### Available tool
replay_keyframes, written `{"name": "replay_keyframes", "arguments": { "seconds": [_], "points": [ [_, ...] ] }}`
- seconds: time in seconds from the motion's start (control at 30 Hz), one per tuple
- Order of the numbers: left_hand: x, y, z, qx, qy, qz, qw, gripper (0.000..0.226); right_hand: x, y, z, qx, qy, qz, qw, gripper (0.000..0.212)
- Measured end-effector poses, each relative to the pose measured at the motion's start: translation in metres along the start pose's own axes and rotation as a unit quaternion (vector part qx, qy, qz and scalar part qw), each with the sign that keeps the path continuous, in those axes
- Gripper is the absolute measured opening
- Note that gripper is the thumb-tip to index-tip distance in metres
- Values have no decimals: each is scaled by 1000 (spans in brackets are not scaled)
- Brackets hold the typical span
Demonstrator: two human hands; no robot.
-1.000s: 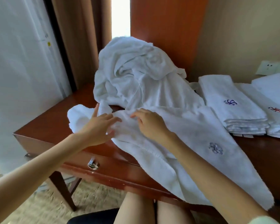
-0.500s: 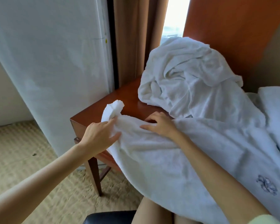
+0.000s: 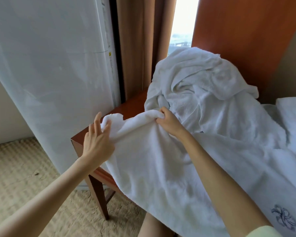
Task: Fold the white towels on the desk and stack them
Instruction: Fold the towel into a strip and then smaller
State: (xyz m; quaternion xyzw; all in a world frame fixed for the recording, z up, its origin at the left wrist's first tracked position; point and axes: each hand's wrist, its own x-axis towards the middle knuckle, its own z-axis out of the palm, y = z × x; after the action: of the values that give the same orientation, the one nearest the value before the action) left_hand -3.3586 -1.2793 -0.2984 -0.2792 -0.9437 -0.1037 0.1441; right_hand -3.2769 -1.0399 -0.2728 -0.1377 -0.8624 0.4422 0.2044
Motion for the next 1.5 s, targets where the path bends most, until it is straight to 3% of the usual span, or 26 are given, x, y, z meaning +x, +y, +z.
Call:
{"name": "replay_keyframes", "arguments": {
  "seconds": [0.07,0.13,0.23,0.33,0.43,0.47,0.53,0.6,0.67,0.7,0.77,0.87,0.97,1.03,1.1,1.17,1.27,1.33,1.4,1.43,1.5],
  "points": [
    [3,-8,0,50,-48,-35,997,63,-2,3,4,9,-26,-34,999,14],
    [5,-9,2,99,-94,-50,989,64,-8,6,8,16,-115,-47,992,14],
    [4,0,10,83,-120,3,989,70,-14,3,8,11,-237,3,971,18],
    [2,21,8,-72,-65,71,993,63,-15,5,-2,23,-196,25,980,41],
    [18,34,1,-146,2,37,989,51,-20,15,-23,-1,-179,37,983,25],
    [25,35,-2,-120,-25,34,992,50,-23,18,-29,-49,-207,46,976,17],
    [38,36,-6,-67,-161,47,984,56,-27,21,-36,-148,-283,62,946,23],
    [46,36,-9,-94,-307,39,946,69,-28,19,-37,-192,-331,64,922,24],
    [53,34,-12,-126,-373,34,919,73,-30,15,-38,-214,-363,55,905,21],
    [56,32,-14,-122,-379,47,916,66,-30,14,-38,-217,-374,51,900,19],
    [59,29,-18,-97,-383,81,915,29,-31,14,-37,-198,-385,34,901,18],
    [60,21,-20,-70,-312,93,943,13,-34,12,-33,-118,-366,21,923,22],
    [59,17,-18,-87,-40,77,992,8,-35,12,-28,-67,-350,29,934,27],
    [57,15,-19,-134,119,70,981,9,-33,12,-25,-89,-325,11,941,29],
    [54,14,-20,-145,176,73,971,8,-30,10,-25,-119,-317,10,941,34],
    [52,13,-21,-105,141,65,982,8,-26,7,-26,-146,-339,18,929,35],
    [51,9,-27,28,-66,38,997,14,-20,4,-26,-167,-335,22,927,18],
    [53,8,-31,88,-229,58,968,25,-18,2,-26,-144,-305,26,941,15],
    [52,10,-29,19,-332,40,942,42,-18,2,-25,-126,-289,22,949,16],
    [52,11,-24,-29,-342,24,939,51,-18,2,-24,-123,-285,19,950,17],
    [56,15,-9,-77,-282,12,956,71,-19,4,-22,-123,-272,8,954,21]
  ]
}}
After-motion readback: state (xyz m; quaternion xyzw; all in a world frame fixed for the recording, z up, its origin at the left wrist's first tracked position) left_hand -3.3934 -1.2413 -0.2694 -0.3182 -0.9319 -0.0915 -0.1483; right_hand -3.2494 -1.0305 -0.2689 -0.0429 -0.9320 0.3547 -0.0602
